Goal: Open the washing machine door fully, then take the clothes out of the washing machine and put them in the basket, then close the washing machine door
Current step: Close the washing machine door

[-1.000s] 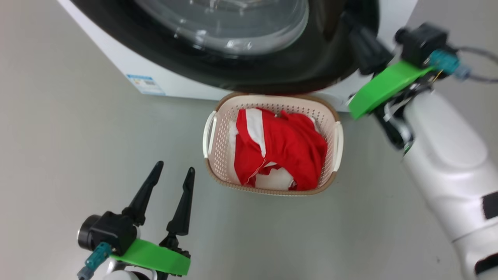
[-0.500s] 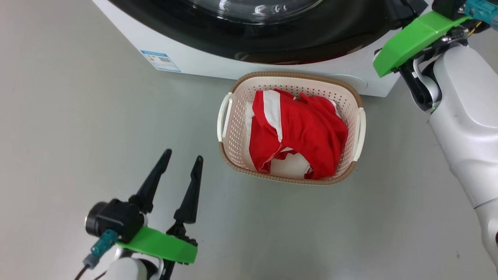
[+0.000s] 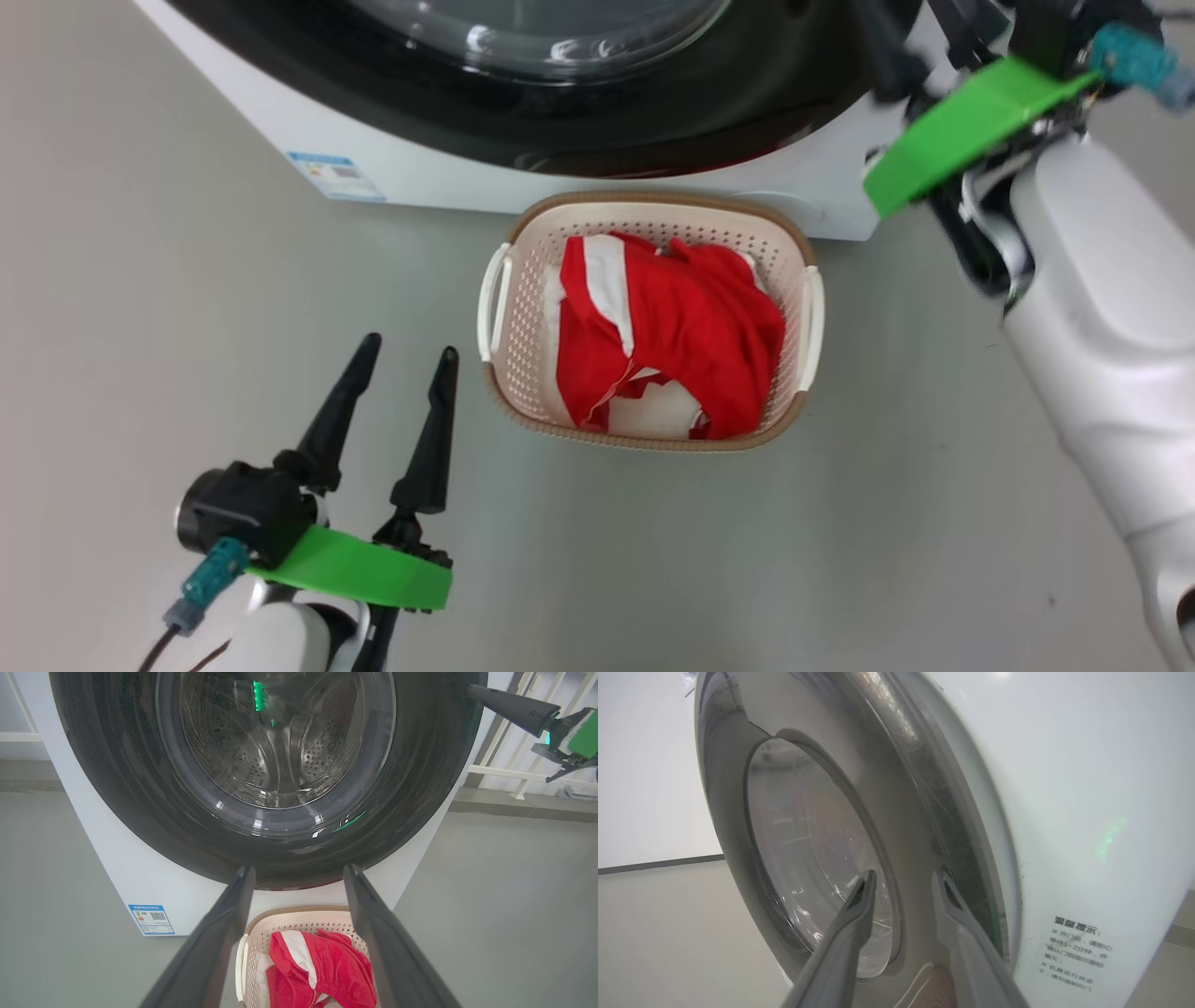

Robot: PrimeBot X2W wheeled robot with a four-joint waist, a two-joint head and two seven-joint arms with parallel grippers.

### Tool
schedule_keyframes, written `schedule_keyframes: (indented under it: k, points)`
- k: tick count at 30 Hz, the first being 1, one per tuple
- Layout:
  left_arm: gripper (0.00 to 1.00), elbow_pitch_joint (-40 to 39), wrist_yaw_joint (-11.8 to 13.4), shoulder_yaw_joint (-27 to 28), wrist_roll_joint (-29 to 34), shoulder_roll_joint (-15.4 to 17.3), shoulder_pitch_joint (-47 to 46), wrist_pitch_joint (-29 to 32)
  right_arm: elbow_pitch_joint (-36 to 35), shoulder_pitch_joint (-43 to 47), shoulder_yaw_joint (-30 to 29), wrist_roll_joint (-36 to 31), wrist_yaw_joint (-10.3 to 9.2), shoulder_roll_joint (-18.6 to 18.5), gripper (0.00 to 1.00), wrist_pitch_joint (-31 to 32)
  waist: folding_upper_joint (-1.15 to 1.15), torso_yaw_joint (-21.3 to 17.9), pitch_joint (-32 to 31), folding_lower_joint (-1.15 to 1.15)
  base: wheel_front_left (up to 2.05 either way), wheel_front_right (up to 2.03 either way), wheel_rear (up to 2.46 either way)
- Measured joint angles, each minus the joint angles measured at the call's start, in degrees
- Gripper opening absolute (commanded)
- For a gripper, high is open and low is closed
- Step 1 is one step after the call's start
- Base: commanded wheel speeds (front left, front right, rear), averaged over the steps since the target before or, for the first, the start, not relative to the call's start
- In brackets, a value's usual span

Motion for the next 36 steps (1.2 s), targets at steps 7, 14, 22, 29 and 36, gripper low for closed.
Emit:
schedule_keyframes:
  k: [7, 14, 22, 29, 36]
  points:
    - [1.00, -0.3, 0.0, 3.5, 0.2, 0.1, 0.6, 0.0, -8.5, 13.0, -5.4, -4.1, -0.01, 0.1, 1.00, 0.0, 0.00, -3.7, -3.0, 0.00, 0.00, 0.00, 0.00]
    - [1.00, -0.2, 0.0, 4.8, 0.2, 1.8, 3.9, 0.0, -14.5, 23.5, -8.3, -4.8, -0.01, 1.6, 1.00, 0.0, 0.00, -8.1, -6.8, 0.00, 0.00, 0.00, 0.00]
    - [1.00, -0.7, 0.0, 6.6, 1.3, 2.4, 7.3, 0.0, -20.8, 33.3, -11.1, -6.1, -0.01, 1.8, 1.00, 0.0, 0.00, -12.8, -11.8, 0.00, 0.00, 0.00, 0.00]
    - [1.00, -1.3, 0.0, 8.4, 2.3, 2.4, 10.9, 0.0, -26.3, 41.2, -14.6, -7.5, -0.01, 2.3, 1.00, 0.0, 0.00, -16.0, -16.2, 0.00, 0.00, 0.00, 0.00]
    - [1.00, -3.8, 0.0, 9.3, 3.0, 2.2, 13.9, 0.0, -30.1, 47.2, -17.4, -10.5, -0.01, 3.0, 1.00, 0.0, 0.00, -18.0, -19.6, 0.00, 0.00, 0.00, 0.00]
